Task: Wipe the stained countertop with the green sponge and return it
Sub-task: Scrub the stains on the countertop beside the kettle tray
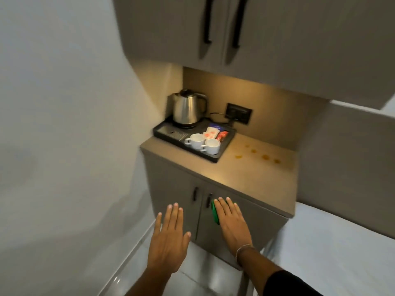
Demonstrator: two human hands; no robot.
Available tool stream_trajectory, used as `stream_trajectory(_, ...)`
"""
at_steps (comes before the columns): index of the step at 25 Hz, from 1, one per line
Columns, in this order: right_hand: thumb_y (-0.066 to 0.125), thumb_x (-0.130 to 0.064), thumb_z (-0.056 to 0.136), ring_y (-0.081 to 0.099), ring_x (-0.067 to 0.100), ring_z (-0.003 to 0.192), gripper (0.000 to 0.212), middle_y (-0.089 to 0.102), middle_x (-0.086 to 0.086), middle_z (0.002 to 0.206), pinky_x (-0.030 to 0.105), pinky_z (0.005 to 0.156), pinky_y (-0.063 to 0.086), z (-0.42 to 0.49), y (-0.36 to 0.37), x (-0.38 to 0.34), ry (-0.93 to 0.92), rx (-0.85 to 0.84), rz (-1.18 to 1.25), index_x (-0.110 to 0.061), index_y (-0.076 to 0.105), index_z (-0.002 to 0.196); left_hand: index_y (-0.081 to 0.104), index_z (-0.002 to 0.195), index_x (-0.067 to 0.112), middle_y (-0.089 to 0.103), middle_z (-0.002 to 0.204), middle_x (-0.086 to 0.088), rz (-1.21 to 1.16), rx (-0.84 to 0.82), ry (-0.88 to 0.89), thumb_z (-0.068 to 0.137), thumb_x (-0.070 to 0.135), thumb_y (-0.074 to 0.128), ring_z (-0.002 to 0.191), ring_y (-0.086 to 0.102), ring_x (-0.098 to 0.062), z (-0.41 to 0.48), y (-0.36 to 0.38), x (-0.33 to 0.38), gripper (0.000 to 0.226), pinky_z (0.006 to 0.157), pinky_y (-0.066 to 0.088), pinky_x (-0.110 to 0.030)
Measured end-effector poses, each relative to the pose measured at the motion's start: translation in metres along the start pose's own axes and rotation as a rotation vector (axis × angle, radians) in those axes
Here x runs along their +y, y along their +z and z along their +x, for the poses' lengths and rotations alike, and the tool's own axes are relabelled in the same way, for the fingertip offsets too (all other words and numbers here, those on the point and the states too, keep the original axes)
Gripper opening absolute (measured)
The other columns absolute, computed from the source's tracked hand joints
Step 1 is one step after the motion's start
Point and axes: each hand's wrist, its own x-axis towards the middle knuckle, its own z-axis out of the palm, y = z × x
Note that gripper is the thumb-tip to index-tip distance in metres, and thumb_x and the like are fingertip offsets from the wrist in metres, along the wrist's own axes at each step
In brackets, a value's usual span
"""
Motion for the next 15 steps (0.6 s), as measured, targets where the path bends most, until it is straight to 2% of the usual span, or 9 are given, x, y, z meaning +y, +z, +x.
stream_trajectory(5,0.076,0.004,0.084,0.026,0.037,0.153,0.091,0.035,0.014,0.164,0.052,0.124,0.023,0.041,-0.014,0.125,0.280,-0.047,-0.046,-0.012,0.027,0.159,0.005,0.164,0.008,0.007,0.175,-0.014,-0.040,-0.027,0.238,0.105,0.050,0.031,0.160,0.001,-0.031,0.152,0.028,0.064,0.077,0.129,0.009,-0.058)
stream_trajectory(9,0.075,-0.012,0.091,0.020,0.033,0.155,0.088,0.030,0.010,0.167,0.050,0.124,0.022,0.076,-0.009,0.195,0.420,-0.100,-0.049,-0.016,0.022,0.160,0.017,0.164,0.007,0.018,0.173,-0.017,-0.058,-0.049,0.381,0.106,0.048,0.039,0.159,0.012,-0.035,0.255,0.042,0.102,0.074,0.128,0.014,-0.059)
stream_trajectory(15,0.065,-0.028,0.099,0.011,0.028,0.157,0.080,0.016,0.001,0.171,0.045,0.122,0.009,0.113,0.014,0.248,0.542,-0.178,0.047,-0.023,0.015,0.161,0.004,0.165,0.011,0.002,0.176,-0.013,-0.044,-0.144,0.472,0.109,0.058,0.029,0.160,-0.005,-0.031,0.344,0.068,0.127,0.077,0.128,0.005,-0.059)
